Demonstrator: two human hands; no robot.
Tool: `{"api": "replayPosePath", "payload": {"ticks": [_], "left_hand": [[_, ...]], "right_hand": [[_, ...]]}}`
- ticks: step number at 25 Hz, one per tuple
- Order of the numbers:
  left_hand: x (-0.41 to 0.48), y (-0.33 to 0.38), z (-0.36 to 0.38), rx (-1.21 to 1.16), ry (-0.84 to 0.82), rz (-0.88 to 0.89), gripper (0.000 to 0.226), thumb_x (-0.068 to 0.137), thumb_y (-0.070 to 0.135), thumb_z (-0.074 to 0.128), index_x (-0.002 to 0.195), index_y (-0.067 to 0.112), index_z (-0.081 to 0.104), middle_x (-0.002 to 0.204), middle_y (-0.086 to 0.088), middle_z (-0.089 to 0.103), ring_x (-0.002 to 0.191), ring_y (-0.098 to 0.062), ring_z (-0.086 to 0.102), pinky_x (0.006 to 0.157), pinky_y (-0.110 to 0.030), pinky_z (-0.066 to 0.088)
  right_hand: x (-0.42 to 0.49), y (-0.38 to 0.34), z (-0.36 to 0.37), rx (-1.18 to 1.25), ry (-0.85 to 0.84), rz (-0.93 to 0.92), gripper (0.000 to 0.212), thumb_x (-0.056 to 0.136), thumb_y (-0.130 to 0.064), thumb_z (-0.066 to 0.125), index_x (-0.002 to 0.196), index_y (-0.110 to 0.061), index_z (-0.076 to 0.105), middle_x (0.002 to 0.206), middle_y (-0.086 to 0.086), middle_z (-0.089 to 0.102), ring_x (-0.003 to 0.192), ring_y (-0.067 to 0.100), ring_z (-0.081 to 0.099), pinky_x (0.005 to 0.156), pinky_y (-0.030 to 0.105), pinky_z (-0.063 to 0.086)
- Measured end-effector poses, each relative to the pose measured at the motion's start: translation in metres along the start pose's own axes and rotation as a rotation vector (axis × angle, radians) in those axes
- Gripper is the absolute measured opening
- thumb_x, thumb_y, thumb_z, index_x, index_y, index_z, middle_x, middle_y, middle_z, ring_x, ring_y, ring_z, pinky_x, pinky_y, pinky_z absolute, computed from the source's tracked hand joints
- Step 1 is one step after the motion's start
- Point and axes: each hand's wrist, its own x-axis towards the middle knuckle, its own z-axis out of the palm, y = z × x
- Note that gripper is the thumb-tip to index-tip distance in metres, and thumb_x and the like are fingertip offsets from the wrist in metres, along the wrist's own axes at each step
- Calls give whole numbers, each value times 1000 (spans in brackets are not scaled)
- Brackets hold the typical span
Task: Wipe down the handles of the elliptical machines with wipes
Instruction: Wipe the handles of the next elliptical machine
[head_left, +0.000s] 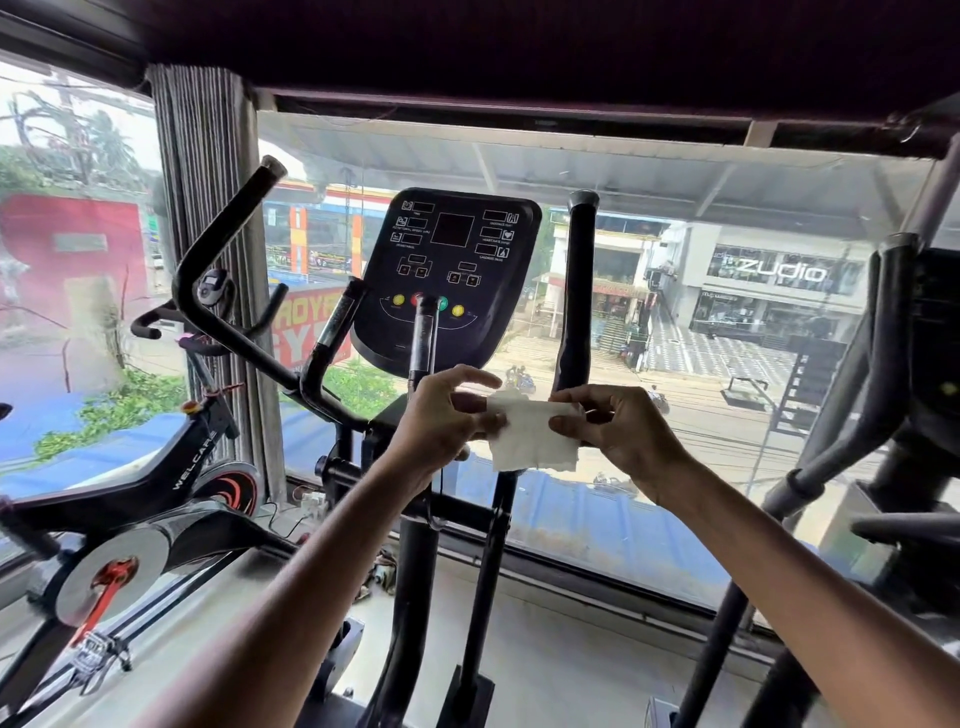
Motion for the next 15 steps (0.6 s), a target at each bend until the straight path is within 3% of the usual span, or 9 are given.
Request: {"api": "replayPosePath", "payload": {"ticks": [1,3,5,6,9,11,13,15], "left_hand": [[0,2,3,58,36,48,32,81,4,84,106,22,74,89,-5,80,87,-33,77,85,-69,56],[2,5,6,195,80,142,15,86,11,81,99,20,80,84,0,80,77,-25,75,75,-53,62],[4,9,7,321,102,164,5,91,20,78,93,24,80,92,7,78,81,-11,71,76,-37,60],[6,10,5,324,90,123,4,93,25,76,92,27,80,97,8,77,88,-11,70,80,-38,59],[9,13,2,7,-66,-67,10,93,30,76,101,25,75,104,4,78,99,-21,73,89,-45,59],[10,12,3,-140,-144,-96,23,88,18,80,109,13,72,99,-4,79,91,-21,76,81,-37,63],[10,14,5,-166,-118,-79,19,88,9,78,105,3,72,89,-9,78,77,-19,77,65,-27,62],[14,13,7,-213,-38,-83,9,92,9,74,99,3,72,86,-12,78,75,-21,77,63,-27,62]], "right_hand": [[1,1,-1,-105,32,-39,18,84,-16,86,101,-16,82,98,10,77,87,23,71,81,41,61],[3,1,-3,-247,65,-123,11,85,-30,85,94,-23,83,97,-3,74,91,18,69,83,31,58],[5,-3,-3,-279,72,-139,13,87,-31,83,93,-19,82,100,-6,73,91,11,68,85,22,52],[7,-5,-3,-228,62,-106,14,88,-30,82,93,-17,81,98,-4,76,89,11,69,84,26,52],[10,-10,-1,-22,47,-27,24,85,-33,82,93,-12,80,94,10,78,86,25,71,83,47,57],[15,-8,1,79,52,-6,42,77,-39,82,99,-4,78,100,18,77,91,34,71,85,50,58],[18,-11,6,125,72,8,42,76,-36,84,101,-2,76,99,18,76,90,29,69,80,43,57],[21,-16,9,-17,217,-9,28,80,-29,88,98,-11,75,97,3,75,82,19,66,70,29,52]]}}
